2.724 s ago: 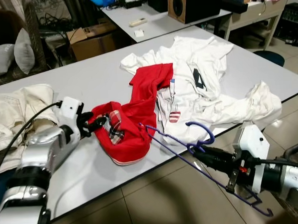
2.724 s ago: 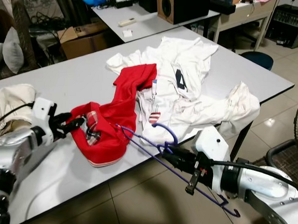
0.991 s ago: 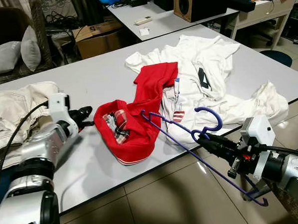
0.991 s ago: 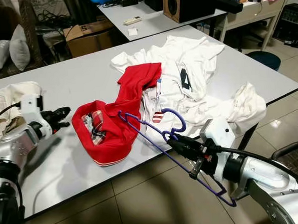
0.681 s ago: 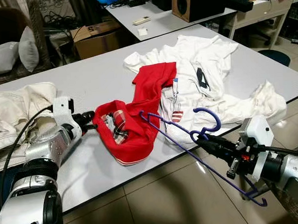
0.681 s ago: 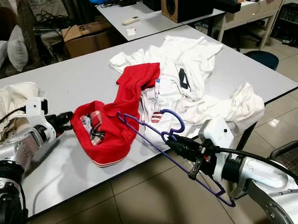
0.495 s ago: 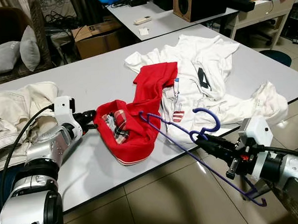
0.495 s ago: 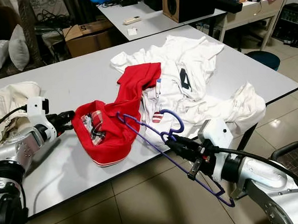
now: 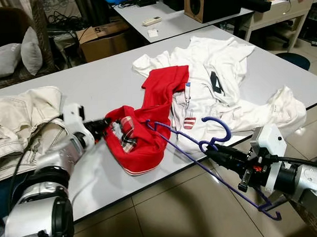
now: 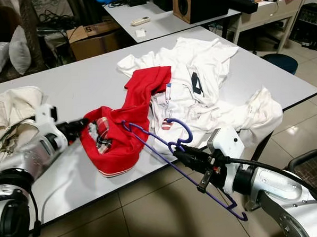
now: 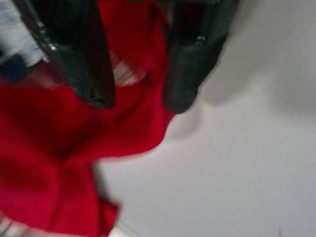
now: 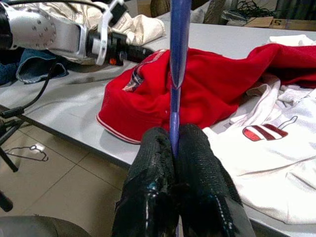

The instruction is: Hang hanger

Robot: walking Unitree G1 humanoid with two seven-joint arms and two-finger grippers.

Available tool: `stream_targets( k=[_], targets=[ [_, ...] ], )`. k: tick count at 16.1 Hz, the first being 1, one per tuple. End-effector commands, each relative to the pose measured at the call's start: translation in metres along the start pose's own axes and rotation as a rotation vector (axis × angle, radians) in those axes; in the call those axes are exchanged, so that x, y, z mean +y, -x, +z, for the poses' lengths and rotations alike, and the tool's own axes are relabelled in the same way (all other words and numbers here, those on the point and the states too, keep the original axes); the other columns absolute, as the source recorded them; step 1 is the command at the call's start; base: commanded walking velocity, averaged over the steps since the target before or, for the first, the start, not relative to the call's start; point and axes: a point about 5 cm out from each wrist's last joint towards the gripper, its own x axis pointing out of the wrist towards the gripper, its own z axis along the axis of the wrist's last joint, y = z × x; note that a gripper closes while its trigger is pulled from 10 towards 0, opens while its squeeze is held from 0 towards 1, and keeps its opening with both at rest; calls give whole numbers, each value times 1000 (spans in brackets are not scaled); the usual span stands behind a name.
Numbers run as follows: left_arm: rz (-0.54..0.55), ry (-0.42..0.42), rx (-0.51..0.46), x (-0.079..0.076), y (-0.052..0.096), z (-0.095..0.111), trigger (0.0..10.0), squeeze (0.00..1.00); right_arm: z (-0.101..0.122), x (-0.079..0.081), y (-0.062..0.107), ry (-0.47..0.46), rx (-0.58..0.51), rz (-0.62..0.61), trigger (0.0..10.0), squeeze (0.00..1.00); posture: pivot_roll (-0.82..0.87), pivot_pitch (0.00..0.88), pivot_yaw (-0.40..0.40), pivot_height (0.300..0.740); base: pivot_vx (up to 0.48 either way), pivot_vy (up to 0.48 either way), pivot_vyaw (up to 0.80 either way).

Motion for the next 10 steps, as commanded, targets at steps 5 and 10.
stream_targets(
  k=[5,10],
  targets=[
    [8,-9,4,-2,-3,-1,0,0,7,4,0,21,-11,32,10000,0,-33,0,123,740,0,0,0],
    [-56,14,-13,-8,-5,-1,0,0,7,4,1,21,-9,36,10000,0,-33,0,121,740,0,0,0]
  ],
)
